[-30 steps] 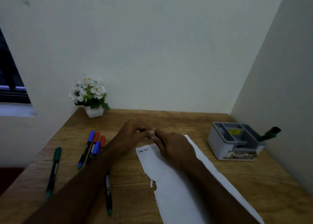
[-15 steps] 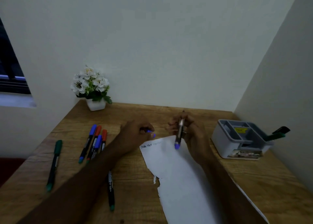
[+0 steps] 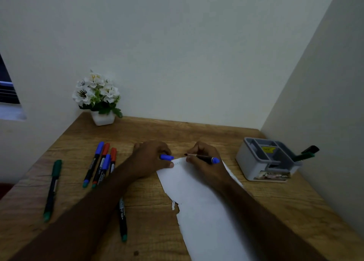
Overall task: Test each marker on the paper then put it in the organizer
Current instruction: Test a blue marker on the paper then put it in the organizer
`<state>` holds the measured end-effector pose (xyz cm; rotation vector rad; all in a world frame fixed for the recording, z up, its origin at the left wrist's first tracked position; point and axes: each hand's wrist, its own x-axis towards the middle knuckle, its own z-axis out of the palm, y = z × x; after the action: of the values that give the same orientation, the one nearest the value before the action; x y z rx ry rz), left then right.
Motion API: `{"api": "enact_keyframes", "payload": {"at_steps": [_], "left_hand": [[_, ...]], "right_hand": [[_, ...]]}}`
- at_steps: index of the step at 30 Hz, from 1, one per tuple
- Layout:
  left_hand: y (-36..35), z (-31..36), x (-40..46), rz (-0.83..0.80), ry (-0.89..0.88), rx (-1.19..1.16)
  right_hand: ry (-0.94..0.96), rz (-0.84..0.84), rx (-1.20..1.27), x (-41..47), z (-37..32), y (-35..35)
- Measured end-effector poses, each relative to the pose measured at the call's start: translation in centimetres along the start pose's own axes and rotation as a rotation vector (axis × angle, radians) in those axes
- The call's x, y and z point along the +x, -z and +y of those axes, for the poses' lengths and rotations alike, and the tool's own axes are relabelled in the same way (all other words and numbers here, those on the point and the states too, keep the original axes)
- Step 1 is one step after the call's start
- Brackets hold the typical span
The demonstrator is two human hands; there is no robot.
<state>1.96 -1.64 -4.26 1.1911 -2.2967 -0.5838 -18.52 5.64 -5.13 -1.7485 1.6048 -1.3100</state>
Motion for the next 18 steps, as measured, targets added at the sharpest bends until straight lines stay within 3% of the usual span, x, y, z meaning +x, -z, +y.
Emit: {"api": "enact_keyframes", "payload": {"at_steps": [4,6,18], "left_hand": [[-0.1,-0.1,0.1,-0.01,-0.019,-0.036],[-0.2,-0.2,0.1,-0.001,-0.027,-0.032],[-0.3,-0.6,0.5,0.008,-0.017,-0.037]], "right_hand": [[-0.102,0.028,0.035,0.5,-0.3,-0.2],[-0.105,0.083,0.039,0.4,-0.3,-0.6],[-0.087,0.038,-0.068,0.5,0.3,-1.0]]}}
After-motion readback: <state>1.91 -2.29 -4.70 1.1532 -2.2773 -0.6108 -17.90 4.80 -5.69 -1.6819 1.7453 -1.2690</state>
